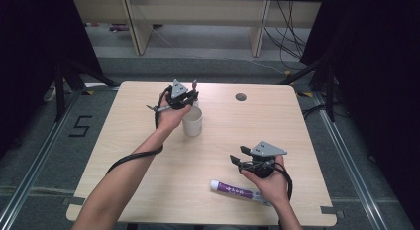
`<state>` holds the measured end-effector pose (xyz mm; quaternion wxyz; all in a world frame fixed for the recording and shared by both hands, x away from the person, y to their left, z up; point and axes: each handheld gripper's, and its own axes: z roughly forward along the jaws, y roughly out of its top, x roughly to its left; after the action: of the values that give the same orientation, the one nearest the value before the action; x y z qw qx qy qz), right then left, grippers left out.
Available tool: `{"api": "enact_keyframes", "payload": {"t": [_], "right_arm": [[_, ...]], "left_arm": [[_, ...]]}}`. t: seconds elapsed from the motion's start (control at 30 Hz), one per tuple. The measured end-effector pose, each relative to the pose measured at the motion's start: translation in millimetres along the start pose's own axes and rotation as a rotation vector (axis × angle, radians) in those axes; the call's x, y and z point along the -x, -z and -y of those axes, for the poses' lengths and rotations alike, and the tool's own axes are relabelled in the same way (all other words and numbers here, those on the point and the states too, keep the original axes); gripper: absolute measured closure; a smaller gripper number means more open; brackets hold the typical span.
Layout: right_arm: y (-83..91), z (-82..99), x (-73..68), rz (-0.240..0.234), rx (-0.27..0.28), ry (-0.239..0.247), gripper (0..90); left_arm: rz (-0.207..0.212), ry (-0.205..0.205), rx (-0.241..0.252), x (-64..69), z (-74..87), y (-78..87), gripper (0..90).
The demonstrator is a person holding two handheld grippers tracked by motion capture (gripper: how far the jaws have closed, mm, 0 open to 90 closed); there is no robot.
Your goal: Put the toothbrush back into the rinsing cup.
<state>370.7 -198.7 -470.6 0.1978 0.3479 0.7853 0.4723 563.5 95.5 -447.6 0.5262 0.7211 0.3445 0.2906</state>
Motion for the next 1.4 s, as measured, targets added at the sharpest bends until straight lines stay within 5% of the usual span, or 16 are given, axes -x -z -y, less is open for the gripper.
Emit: {"api": "enact_keyframes", "payload": {"t": [0.53,0.83,0.9,1.1,1.4], "right_arm": [[-0.2,1.0,-0.8,-0.003,-0.015,-0.006,46.1],[1.3,-0.8,2.6,0.007,-0.018,0.013,45.2],[2.4,-1.5,1.5,-0.002,-0.034,-0.015,45.0],[2.6,-2.2,3.6,-0.004,-0.037,0.003,44.5],[2.9,-2.9,6.3,-0.056,-0.153,0.025,43.8]], "left_arm": [[0.005,0.01,-0.034,-1.0,4.2,-2.1,78.0],[0.015,0.067,-0.05,-1.6,7.8,10.4,48.8],[0.023,0.073,-0.059,-2.9,8.4,20.1,45.0],[0.065,0.081,-0.062,-0.6,9.2,45.6,38.2],[0.093,0.082,-0.04,0.2,20.5,119.7,35.6]]}}
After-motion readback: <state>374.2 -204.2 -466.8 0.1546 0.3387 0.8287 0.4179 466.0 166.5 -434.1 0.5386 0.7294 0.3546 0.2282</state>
